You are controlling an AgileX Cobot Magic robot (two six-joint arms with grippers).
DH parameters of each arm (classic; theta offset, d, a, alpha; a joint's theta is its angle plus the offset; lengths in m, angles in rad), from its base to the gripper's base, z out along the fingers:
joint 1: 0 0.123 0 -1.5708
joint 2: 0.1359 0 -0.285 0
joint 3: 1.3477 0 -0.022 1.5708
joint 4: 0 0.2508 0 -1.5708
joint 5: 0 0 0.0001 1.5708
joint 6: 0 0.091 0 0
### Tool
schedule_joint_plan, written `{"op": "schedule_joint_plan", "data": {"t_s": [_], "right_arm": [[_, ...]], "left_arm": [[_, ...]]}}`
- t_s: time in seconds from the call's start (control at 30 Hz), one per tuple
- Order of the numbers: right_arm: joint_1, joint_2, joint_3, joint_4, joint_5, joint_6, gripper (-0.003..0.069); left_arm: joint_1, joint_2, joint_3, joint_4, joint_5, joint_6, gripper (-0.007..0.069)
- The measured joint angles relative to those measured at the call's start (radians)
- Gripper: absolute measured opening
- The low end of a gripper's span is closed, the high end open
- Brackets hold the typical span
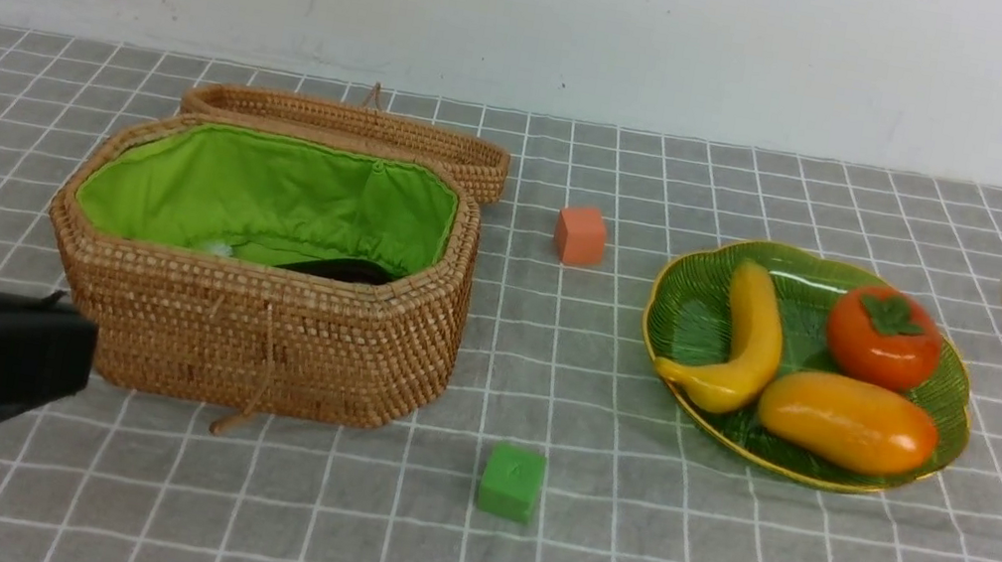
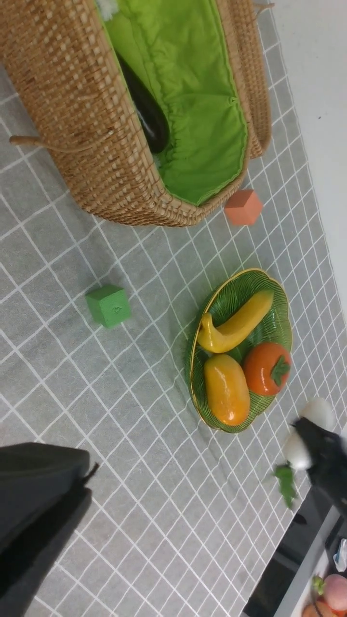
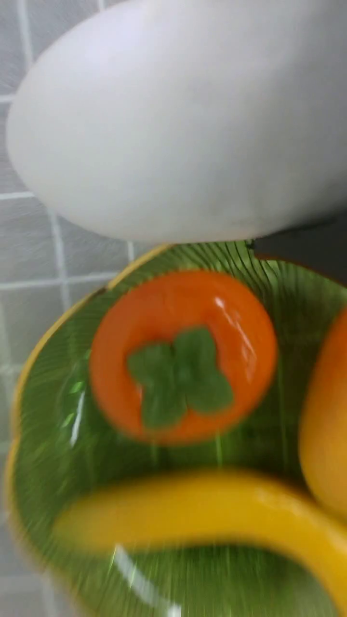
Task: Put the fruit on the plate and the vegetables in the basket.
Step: Take a daikon with your right arm and place it on the basket on the left.
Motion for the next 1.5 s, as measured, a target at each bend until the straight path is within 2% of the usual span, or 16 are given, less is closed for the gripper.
{"op": "schedule_joint_plan", "data": {"t_s": [0.1,0.2,0.3,0.33,0.37,0.47,0.53,0.67,0.93,1.03,1.2,1.33,1.37,1.4,1.47,1.5], "right_arm": [[0.046,-0.103,-0.008,0.046,0.053,-0.022,0.0531],[0.169,-0.148,-0.058,0.153,0.104,-0.133,0.0531],[0.373,-0.13,-0.157,0.25,0.129,-0.256,0.0531],[0.387,-0.127,-0.157,0.255,0.129,-0.256,0.0531],[0.519,-0.083,-0.239,0.285,0.115,-0.317,0.0531],[0.625,-0.024,-0.334,0.302,0.073,-0.364,0.0531],[0.763,0.094,-0.469,0.308,-0.014,-0.4,0.0531],[0.871,0.272,-0.622,0.306,-0.127,-0.431,0.0531],[0.946,0.424,-0.691,0.262,-0.243,-0.529,0.0533],[0.95,0.427,-0.694,0.229,-0.249,-0.516,0.0621],[0.939,0.396,-0.696,0.141,-0.199,-0.404,0.0673],[0.91,0.282,-0.696,-0.013,-0.022,-0.215,0.0608],[0.896,0.213,-0.696,-0.075,0.081,-0.105,0.0541],[0.891,0.195,-0.696,-0.089,0.11,-0.093,0.0533],[0.867,0.086,-0.7,-0.174,0.29,0.04,0.0393],[0.867,0.077,-0.701,-0.174,0.305,0.047,0.0382]], "left_arm": [[0.0,0.0,0.0,-0.003,0.032,0.0,0.0017],[0.0,0.0,0.0,-0.004,0.083,0.0,0.0017],[0.0,0.0,0.0,0.015,0.136,-0.018,0.0017],[0.0,0.0,0.0,0.023,0.138,-0.025,0.0017],[0.0,0.0,0.0,0.08,0.161,-0.076,0.0017],[0.0,0.0,0.0,0.152,0.167,-0.142,0.0017],[0.0,0.0,0.0,0.259,0.169,-0.254,0.0017],[0.0,0.0,0.0,0.361,0.174,-0.348,0.0017],[0.0,0.0,0.0,0.371,0.174,-0.363,0.0018],[0.0,0.0,0.0,0.371,0.174,-0.363,0.0019],[0.0,0.0,0.0,0.371,0.174,-0.359,0.002],[0.0,0.0,0.0,0.371,0.173,-0.356,0.002],[0.0,0.0,0.0,0.371,0.164,-0.349,0.002],[0.0,0.0,0.0,0.371,0.162,-0.348,0.002],[0.0,0.0,0.0,0.37,0.126,-0.332,0.002],[0.0,0.0,0.0,0.367,0.124,-0.329,0.002]]}}
